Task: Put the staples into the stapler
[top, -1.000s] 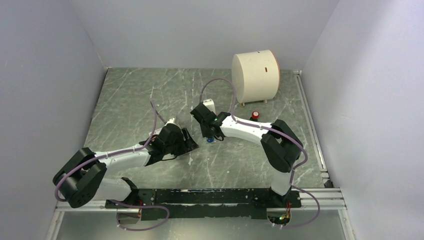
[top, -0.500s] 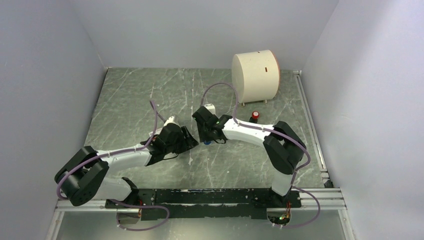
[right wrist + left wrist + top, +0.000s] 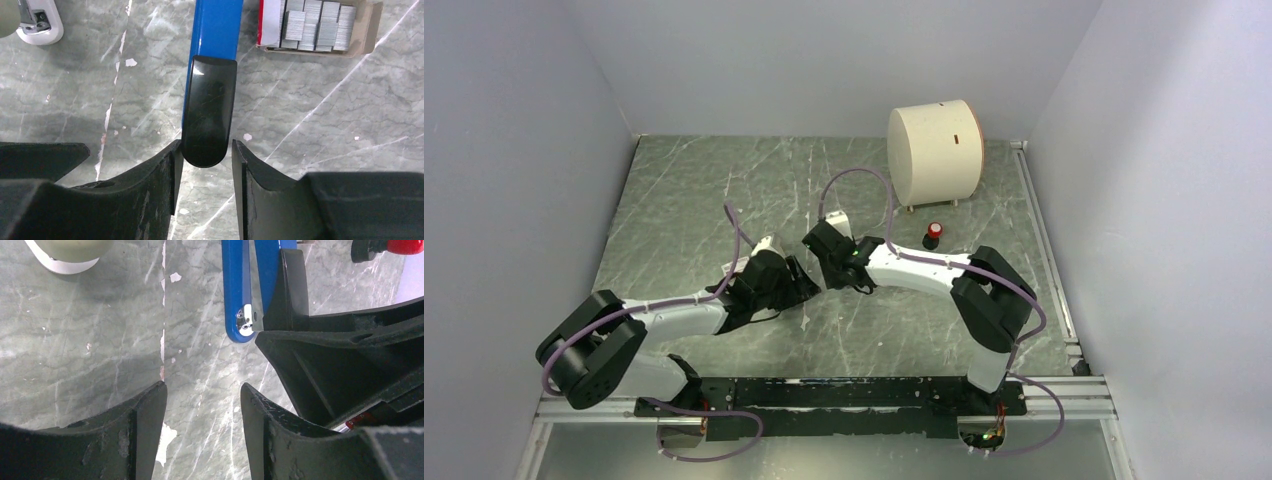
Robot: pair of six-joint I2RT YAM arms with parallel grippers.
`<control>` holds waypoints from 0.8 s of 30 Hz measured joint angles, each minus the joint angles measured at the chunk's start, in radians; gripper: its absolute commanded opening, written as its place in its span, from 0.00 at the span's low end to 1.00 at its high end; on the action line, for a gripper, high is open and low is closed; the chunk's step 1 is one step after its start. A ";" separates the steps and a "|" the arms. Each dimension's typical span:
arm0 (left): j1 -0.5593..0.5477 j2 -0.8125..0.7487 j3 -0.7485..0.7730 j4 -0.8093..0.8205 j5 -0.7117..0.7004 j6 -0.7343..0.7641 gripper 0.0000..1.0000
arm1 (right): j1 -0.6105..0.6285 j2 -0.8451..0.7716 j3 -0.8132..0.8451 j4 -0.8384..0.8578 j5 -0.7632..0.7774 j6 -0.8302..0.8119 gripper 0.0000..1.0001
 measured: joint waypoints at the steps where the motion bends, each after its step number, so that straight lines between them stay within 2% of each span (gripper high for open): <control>1: 0.000 0.000 0.000 0.002 0.000 0.000 0.61 | 0.000 0.000 0.000 0.002 0.008 0.001 0.43; 9: 0.000 0.000 0.000 0.009 0.001 0.000 0.62 | 0.000 0.001 0.000 0.030 0.025 0.003 0.45; 13: 0.000 0.000 0.000 0.010 0.001 0.000 0.61 | 0.000 0.003 0.004 0.044 0.027 0.002 0.31; 16: 0.000 0.001 0.000 0.010 0.001 0.000 0.65 | 0.000 0.003 0.005 0.045 0.028 0.006 0.21; 24: 0.000 0.005 -0.008 0.047 0.014 0.000 0.66 | -0.011 -0.009 0.004 0.041 -0.029 0.055 0.19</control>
